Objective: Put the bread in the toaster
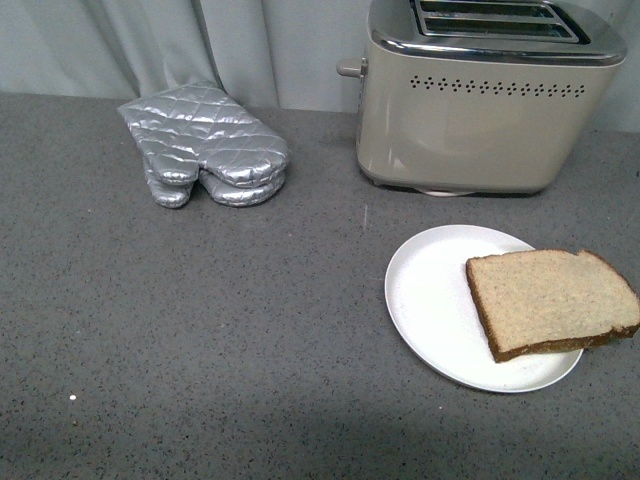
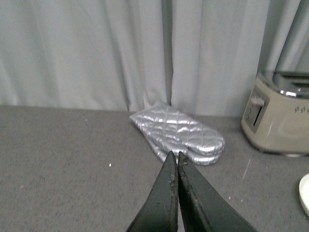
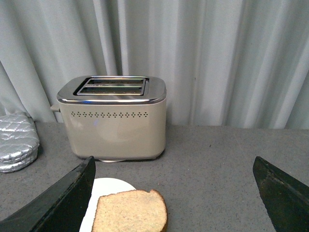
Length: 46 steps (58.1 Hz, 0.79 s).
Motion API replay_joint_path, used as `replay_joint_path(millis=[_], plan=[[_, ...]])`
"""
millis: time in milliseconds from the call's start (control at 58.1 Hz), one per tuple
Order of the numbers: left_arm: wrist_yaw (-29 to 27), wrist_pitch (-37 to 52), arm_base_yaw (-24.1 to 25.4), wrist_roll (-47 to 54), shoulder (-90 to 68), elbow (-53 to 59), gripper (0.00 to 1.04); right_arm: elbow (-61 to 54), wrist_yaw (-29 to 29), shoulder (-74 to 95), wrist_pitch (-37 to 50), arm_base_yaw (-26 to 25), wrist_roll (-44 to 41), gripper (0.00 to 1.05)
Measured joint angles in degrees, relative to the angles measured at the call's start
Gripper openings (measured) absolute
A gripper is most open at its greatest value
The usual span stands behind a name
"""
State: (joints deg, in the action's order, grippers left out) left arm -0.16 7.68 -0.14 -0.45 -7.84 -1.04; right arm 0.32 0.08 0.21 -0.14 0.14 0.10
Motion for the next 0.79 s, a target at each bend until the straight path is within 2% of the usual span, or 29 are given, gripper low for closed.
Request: replay_joint_path(millis=[52,258,293,379,448,534,585,706,792], plan=[[0.1,-6.7,0.0,0.0,5.2,0.0,0.04,0.0,0.0,0.0,0.0,0.0,0.0,0.95],[0.1,-7.6,0.0,0.0,7.5,0.0,0.04,0.0,0.0,0.0,0.0,0.0,0.0,0.95],[0.1,-7.6,0.0,0.0,7.5,0.0,0.08,0.0,0.0,0.0,0.0,0.0,0.0,0.95],[0.1,-7.6,0.0,0.0,7.5,0.0,0.24,2.0,4.3,4.2,-4.4,0.8,-3.0,0.95],[0.1,-7.6,0.0,0.0,7.6,0.0,0.38,2.5,4.9,14.3,0.5,1.1,-6.1,0.95],[0.1,-7.6,0.0,0.0,7.6,0.0,0.56,3.7,2.3,28.5,9.6,0.5,-6.3,0.95],[0.1,-7.6,0.0,0.0,7.6,0.0,0.71,6.1,-0.6,41.1,15.8,-1.0,-5.4,0.95],[0.1,-7.6,0.0,0.0,7.6,0.0,0.99,15.1,-9.0,67.5,20.5,-6.6,-3.3,0.95],[0.1,-7.6,0.0,0.1,7.6,0.0,0.97,20.6,-13.1,78.9,18.8,-9.7,-2.9,0.95]])
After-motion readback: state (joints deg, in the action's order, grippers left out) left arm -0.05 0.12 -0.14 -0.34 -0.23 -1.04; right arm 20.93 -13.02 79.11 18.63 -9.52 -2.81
